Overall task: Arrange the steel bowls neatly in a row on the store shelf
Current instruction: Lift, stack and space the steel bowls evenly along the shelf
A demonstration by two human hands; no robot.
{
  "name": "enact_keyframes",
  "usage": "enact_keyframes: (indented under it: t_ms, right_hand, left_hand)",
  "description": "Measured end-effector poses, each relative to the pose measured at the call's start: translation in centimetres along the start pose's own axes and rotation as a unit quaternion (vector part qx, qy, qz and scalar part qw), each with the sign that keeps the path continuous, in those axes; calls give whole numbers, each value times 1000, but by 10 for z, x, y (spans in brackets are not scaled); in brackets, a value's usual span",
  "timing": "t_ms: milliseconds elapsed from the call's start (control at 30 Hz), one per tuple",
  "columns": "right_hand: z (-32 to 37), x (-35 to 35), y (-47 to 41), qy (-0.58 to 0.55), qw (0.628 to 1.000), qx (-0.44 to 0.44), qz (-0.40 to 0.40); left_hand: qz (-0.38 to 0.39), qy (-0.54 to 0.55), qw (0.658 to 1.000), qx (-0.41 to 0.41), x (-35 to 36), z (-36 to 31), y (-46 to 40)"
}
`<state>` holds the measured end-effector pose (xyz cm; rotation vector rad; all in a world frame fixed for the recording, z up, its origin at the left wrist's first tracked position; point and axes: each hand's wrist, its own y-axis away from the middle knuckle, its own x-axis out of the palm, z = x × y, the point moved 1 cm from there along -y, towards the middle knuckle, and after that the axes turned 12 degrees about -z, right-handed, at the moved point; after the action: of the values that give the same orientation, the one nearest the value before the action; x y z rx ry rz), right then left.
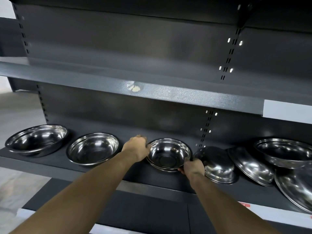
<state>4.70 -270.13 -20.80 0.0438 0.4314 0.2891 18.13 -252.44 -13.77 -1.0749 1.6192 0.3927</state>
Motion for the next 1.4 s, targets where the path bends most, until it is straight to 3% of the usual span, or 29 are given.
enact_keyframes:
  t_ms: [267,767,1033,1400]
  right_hand:
    - [-5,-20,-1,50,998,-42,-19]
    - [-62,-157,-27,8,982,58,-177]
    - [-68,-228,-82,-18,975,68,-211]
    - [-65,-280,-173,-113,971,93,-187]
  left_hand:
    - [10,9,999,49,15,-19,-11]
    - [73,90,970,212,80,-165,2]
    - [90,37,968,233,104,-239,2]
    - [72,-49,970,226,126,-315,10]
